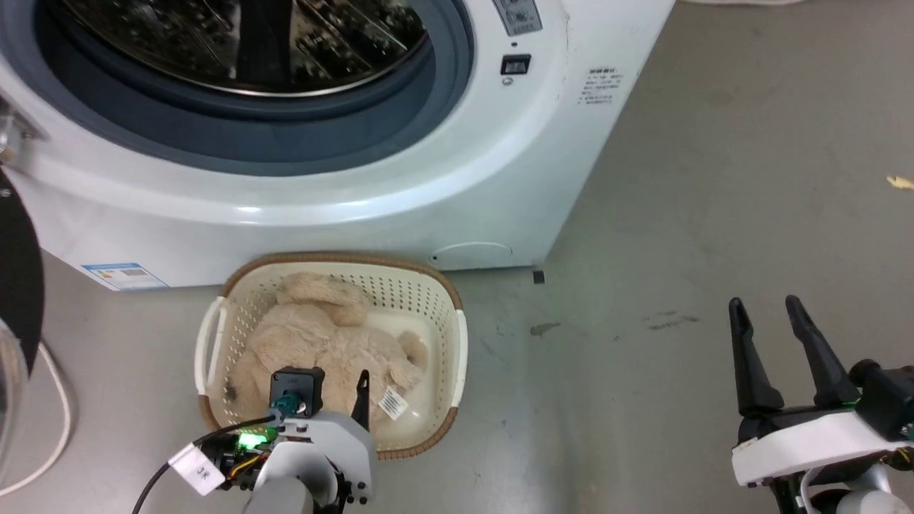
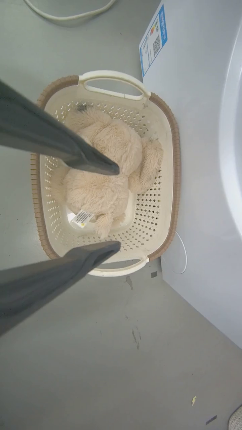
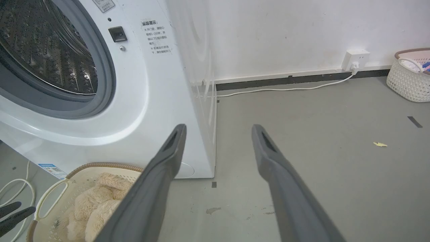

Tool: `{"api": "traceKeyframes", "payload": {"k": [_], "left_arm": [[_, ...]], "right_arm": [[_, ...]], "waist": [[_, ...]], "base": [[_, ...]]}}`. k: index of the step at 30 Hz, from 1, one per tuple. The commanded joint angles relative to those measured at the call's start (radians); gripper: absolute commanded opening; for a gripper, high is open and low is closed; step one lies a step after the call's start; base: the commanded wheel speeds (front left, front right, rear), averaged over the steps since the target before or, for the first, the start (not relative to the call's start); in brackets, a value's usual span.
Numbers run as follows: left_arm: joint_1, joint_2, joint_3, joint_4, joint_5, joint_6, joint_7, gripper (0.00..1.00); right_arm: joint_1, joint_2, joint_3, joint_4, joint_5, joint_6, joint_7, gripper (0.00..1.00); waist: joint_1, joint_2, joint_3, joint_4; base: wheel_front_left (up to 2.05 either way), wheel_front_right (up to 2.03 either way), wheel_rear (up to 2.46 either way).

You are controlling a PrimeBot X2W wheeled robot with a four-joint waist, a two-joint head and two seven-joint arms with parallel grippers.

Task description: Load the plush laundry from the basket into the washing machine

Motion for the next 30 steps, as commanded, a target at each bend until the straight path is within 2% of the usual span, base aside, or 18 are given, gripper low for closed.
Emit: {"api": "traceKeyframes", "payload": {"k": [1, 18, 30], "left_arm": [[-0.032, 0.005, -0.009, 0.032, -0.011, 0.010, -0.008, 1.00], [-0.187, 0.058, -0.055, 0.228, -0.070, 0.062, 0.012, 1.00], [-0.309, 0.108, -0.121, 0.357, -0.089, 0.066, 0.088, 1.00]], "right_arm": [[-0.023, -0.007, -0.004, 0.000, 0.016, 0.000, -0.010, 1.00], [-0.075, -0.010, -0.017, 0.019, 0.087, 0.001, -0.046, 1.00], [-0.117, -0.008, -0.003, 0.021, 0.140, 0.001, -0.071, 1.00]], "waist": [[-0.0002, -0.0001, 0.019, -0.008], [-0.0002, -0.0001, 0.162, -0.066], [-0.0002, -0.0001, 0.272, -0.113]], "base": [[0.00, 0.00, 0.00], [0.00, 0.00, 0.00], [0.00, 0.00, 0.00]]}}
